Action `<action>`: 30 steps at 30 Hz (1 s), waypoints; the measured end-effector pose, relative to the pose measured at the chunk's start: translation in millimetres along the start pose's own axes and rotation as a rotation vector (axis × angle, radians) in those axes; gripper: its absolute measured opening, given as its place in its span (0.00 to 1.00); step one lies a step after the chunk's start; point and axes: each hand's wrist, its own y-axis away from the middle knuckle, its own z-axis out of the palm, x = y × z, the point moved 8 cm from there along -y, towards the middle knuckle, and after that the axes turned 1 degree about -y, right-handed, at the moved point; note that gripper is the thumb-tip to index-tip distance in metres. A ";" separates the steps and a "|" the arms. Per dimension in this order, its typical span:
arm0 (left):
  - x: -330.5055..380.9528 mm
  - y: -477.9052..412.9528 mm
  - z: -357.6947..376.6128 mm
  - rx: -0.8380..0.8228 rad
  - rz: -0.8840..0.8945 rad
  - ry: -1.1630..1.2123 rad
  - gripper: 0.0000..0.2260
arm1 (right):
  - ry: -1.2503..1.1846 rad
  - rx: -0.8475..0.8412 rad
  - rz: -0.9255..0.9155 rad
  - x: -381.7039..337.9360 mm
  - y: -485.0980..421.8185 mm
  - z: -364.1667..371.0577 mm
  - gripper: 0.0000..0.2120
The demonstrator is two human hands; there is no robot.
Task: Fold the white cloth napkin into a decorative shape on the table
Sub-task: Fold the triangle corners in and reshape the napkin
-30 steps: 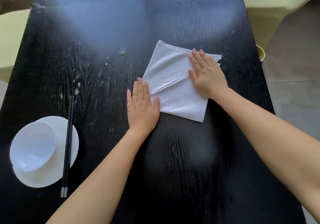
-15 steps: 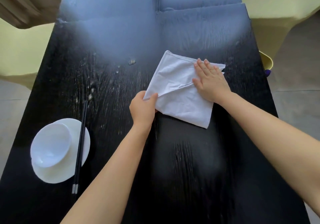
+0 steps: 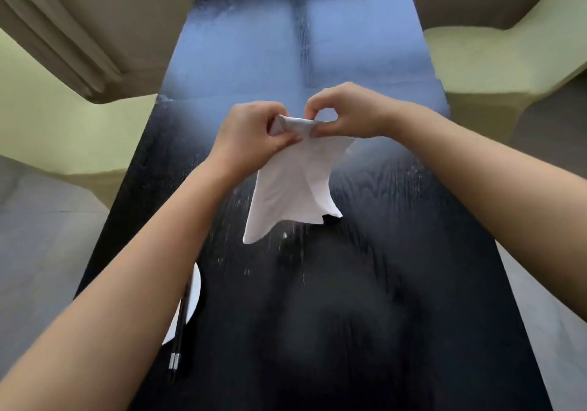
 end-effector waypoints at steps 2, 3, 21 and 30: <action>0.5 -14.1 -10.7 -0.006 0.040 -0.041 0.10 | -0.021 0.081 0.021 -4.0 -7.1 -11.8 0.05; -0.7 -22.1 -16.3 -0.013 0.057 -0.067 0.10 | -0.019 0.123 0.024 -6.9 -11.5 -17.3 0.04; 0.9 53.2 60.6 0.097 0.458 -0.422 0.05 | -0.157 0.352 0.121 35.8 50.4 72.6 0.04; -10.6 168.5 161.1 0.027 0.350 -0.194 0.03 | 0.071 0.068 0.107 49.8 129.2 184.1 0.19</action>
